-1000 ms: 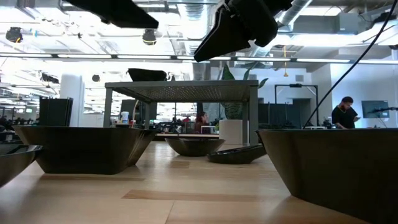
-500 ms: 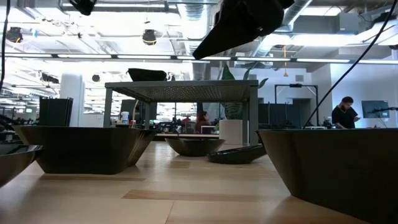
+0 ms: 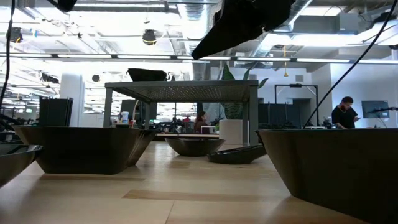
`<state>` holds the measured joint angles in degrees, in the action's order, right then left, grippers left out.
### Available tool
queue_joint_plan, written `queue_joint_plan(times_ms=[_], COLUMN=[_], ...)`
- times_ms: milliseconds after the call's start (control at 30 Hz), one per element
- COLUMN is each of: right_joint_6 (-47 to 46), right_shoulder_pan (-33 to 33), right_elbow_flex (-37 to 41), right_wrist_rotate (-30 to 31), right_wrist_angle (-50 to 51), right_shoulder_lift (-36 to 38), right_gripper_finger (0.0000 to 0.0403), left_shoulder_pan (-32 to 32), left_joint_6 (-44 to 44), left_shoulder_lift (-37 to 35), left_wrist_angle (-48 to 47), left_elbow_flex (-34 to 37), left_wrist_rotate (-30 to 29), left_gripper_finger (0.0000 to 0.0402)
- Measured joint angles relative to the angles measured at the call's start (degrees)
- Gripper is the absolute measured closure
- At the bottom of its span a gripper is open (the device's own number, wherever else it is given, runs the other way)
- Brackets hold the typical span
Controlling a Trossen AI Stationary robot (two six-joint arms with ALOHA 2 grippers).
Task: Pick & Place Mini shaped plates
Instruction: Stack the black distorted square plate on top of the black distorted square plates on the shelf
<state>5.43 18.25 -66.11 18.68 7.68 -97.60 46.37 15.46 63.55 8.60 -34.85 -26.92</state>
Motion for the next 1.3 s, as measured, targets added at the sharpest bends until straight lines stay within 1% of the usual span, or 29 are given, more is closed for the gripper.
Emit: queue_joint_plan(times_ms=[67,200,367,433,533,600,667,767,967,1167,1300], right_joint_6=[0.0,0.0,0.1,0.6,2.0,2.6,2.6,2.6,2.9,4.0,4.2], right_shoulder_pan=[0.0,-0.1,0.0,-0.1,-0.2,-0.4,-0.9,-1.7,-4.1,-6.3,-6.9], right_elbow_flex=[0.0,0.0,0.0,0.0,0.0,0.0,0.0,0.0,0.0,0.0,0.0], right_wrist_rotate=[-2.4,-5.3,-5.7,-5.7,-5.6,-5.6,-5.6,-5.6,-8.5,-8.5,-8.6], right_wrist_angle=[-0.1,-0.5,-0.4,-0.5,-0.6,-0.6,-0.6,-0.4,-0.2,0.2,0.2], right_shoulder_lift=[0.0,-0.3,-0.3,-0.3,-0.3,-0.3,-0.3,-0.3,-0.3,-0.3,-0.3], right_gripper_finger=[0.0218,0.0223,0.0221,0.022,0.0221,0.0222,0.0223,0.0221,0.0218,0.0222,0.0223], left_shoulder_pan=[-0.2,-2.1,-5.1,-6.3,-7.8,-8.0,-7.6,-6.9,-6.5,-6.5,-6.1], left_joint_6=[-0.2,0.1,2.6,2.8,2.8,2.8,2.8,3.1,8.6,13.7,16.2], left_shoulder_lift=[1.4,6.0,12.4,14.7,18.4,20.8,23.0,25.0,29.2,34.8,37.2], left_wrist_angle=[-0.1,0.2,3.7,5.8,10.4,14.1,17.6,20.0,25.5,25.9,25.8], left_elbow_flex=[0.0,0.0,0.0,0.0,0.0,0.0,0.0,0.0,0.0,-0.8,-0.8], left_wrist_rotate=[0.0,0.0,0.3,2.1,6.4,7.5,7.7,7.7,7.2,7.3,7.3], left_gripper_finger=[0.03,0.0292,0.0265,0.0254,0.0242,0.0239,0.0239,0.0242,0.0251,0.0262,0.0272])
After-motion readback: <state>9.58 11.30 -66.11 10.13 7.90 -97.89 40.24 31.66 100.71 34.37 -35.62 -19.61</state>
